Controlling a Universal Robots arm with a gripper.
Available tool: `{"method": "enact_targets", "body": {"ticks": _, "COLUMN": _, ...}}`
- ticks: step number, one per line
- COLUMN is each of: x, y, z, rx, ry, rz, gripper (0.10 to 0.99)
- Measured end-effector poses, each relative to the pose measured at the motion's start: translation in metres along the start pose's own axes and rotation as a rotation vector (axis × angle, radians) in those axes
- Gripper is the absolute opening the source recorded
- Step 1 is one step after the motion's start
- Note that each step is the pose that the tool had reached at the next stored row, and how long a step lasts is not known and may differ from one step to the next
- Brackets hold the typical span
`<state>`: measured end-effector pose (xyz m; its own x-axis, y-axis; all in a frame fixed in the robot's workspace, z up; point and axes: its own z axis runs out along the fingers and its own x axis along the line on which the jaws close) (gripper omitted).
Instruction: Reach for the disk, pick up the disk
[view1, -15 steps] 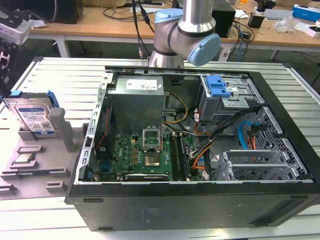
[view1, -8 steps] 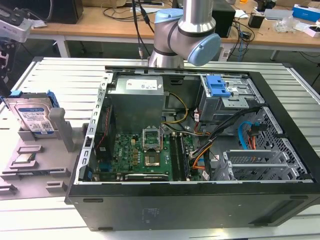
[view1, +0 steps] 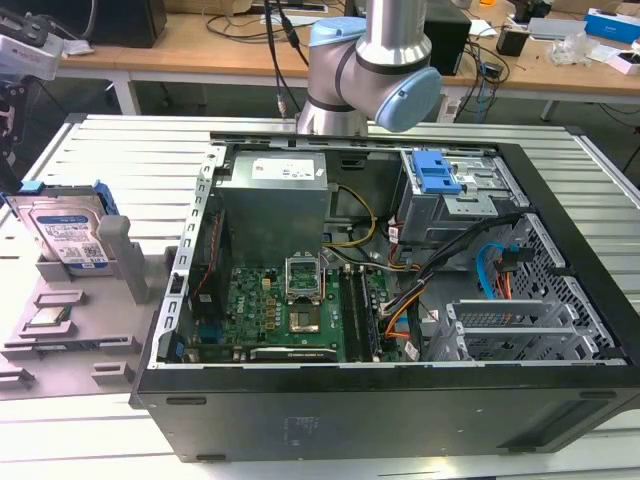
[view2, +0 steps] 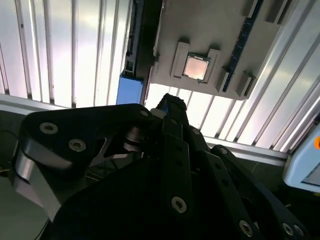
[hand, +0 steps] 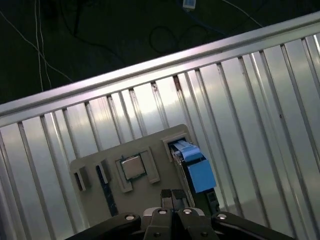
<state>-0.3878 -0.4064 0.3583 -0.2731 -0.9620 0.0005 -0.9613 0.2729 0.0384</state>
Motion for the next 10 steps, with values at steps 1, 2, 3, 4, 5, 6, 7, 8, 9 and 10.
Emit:
{"method": "enact_targets", "body": {"ticks": 1, "x": 0.0000, "y": 0.0000, "z": 0.0000, "rx": 0.000, "ry": 0.0004, "rz": -0.008, "gripper": 0.106}}
{"method": "enact_targets", "body": {"ticks": 2, "x": 0.0000, "y": 0.0000, "z": 0.0000, "rx": 0.000, "ry": 0.0008, "rz": -0.022, "gripper": 0.106}}
{"method": "enact_targets", "body": {"ticks": 3, "x": 0.0000, "y": 0.0000, "z": 0.0000, "rx": 0.000, "ry": 0.0012, "rz": -0.031, "gripper": 0.106}}
{"method": "enact_targets", "body": {"ticks": 4, "x": 0.0000, "y": 0.0000, "z": 0.0000, "rx": 0.000, "ry": 0.0015, "rz": -0.041, "gripper": 0.106}}
{"method": "enact_targets", "body": {"ticks": 5, "x": 0.0000, "y": 0.0000, "z": 0.0000, "rx": 0.000, "ry": 0.0019, "rz": -0.052, "gripper": 0.106}}
{"method": "enact_targets", "body": {"ticks": 6, "x": 0.0000, "y": 0.0000, "z": 0.0000, "rx": 0.000, "ry": 0.0023, "rz": -0.060, "gripper": 0.106}}
{"method": "enact_targets", "body": {"ticks": 7, "x": 0.0000, "y": 0.0000, "z": 0.0000, "rx": 0.000, "ry": 0.0029, "rz": -0.075, "gripper": 0.106}}
{"method": "enact_targets", "body": {"ticks": 8, "x": 0.0000, "y": 0.0000, "z": 0.0000, "rx": 0.000, "ry": 0.0032, "rz": -0.083, "gripper": 0.106}}
{"method": "enact_targets", "body": {"ticks": 9, "x": 0.0000, "y": 0.0000, "z": 0.0000, "rx": 0.000, "ry": 0.0037, "rz": -0.096, "gripper": 0.106}}
{"method": "enact_targets", "body": {"ticks": 10, "x": 0.0000, "y": 0.0000, "z": 0.0000, "rx": 0.000, "ry": 0.0043, "rz": -0.112, "gripper": 0.106}}
